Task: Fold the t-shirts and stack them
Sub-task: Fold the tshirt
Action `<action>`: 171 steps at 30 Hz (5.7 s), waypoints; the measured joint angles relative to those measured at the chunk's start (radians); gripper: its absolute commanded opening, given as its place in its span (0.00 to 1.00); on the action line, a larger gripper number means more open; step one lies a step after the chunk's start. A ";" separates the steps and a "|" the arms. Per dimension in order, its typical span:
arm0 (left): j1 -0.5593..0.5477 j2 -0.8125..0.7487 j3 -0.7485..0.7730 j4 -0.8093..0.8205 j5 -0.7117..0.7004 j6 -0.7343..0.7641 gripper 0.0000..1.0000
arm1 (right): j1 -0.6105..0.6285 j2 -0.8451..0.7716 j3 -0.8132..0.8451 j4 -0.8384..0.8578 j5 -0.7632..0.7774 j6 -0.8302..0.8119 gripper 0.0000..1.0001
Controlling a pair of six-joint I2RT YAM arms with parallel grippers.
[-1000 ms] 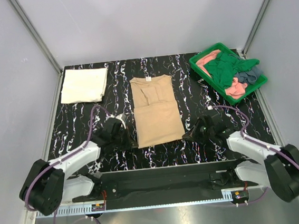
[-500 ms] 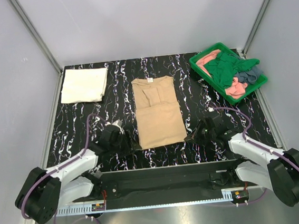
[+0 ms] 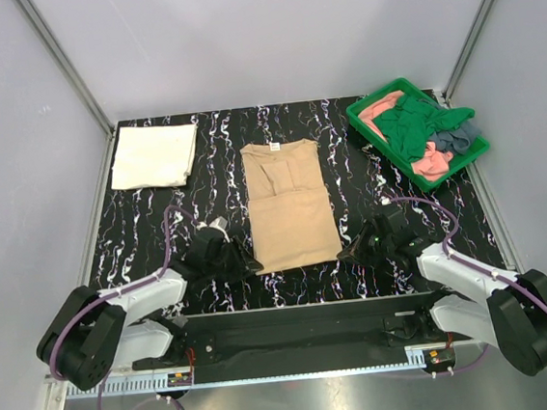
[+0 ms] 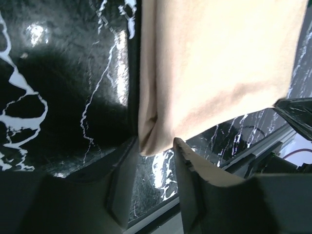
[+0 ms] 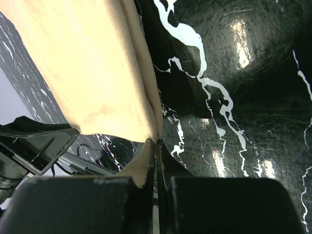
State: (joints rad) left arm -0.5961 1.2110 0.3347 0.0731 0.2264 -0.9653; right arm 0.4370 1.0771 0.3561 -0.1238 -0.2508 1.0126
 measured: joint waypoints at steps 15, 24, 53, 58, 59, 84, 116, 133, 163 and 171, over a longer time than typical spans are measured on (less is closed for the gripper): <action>-0.033 -0.044 0.036 -0.118 -0.047 0.064 0.00 | 0.001 -0.013 0.000 0.000 -0.002 -0.006 0.00; -0.044 -0.064 0.040 -0.158 -0.080 0.051 0.52 | 0.001 -0.023 -0.013 0.000 -0.001 -0.007 0.00; -0.155 -0.052 0.130 -0.256 -0.138 0.026 0.00 | 0.002 -0.114 -0.006 -0.074 -0.005 -0.026 0.00; -0.207 -0.156 0.269 -0.385 -0.172 0.023 0.00 | 0.003 -0.315 0.013 -0.192 -0.004 -0.031 0.00; -0.216 -0.168 0.289 -0.405 -0.177 0.022 0.00 | 0.003 -0.359 0.017 -0.217 -0.005 -0.031 0.00; 0.106 0.108 0.790 -0.568 -0.122 0.228 0.00 | -0.044 0.164 0.711 -0.366 0.058 -0.354 0.00; 0.393 1.079 1.487 -0.328 0.225 0.318 0.23 | -0.264 1.218 1.528 -0.327 -0.291 -0.522 0.08; 0.426 0.985 1.438 -0.342 0.166 0.409 0.40 | -0.313 1.248 1.549 -0.316 -0.212 -0.425 0.49; 0.379 1.205 1.563 -0.313 0.349 0.423 0.39 | -0.278 1.195 1.289 -0.117 -0.316 -0.484 0.67; 0.385 1.218 1.563 -0.309 0.347 0.423 0.39 | -0.281 1.260 1.321 -0.065 -0.330 -0.490 0.22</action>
State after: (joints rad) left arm -0.2115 2.4287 1.8977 -0.2359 0.5735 -0.5426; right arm 0.1558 2.3371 1.6768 -0.1890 -0.5808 0.5224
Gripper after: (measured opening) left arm 0.385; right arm 0.268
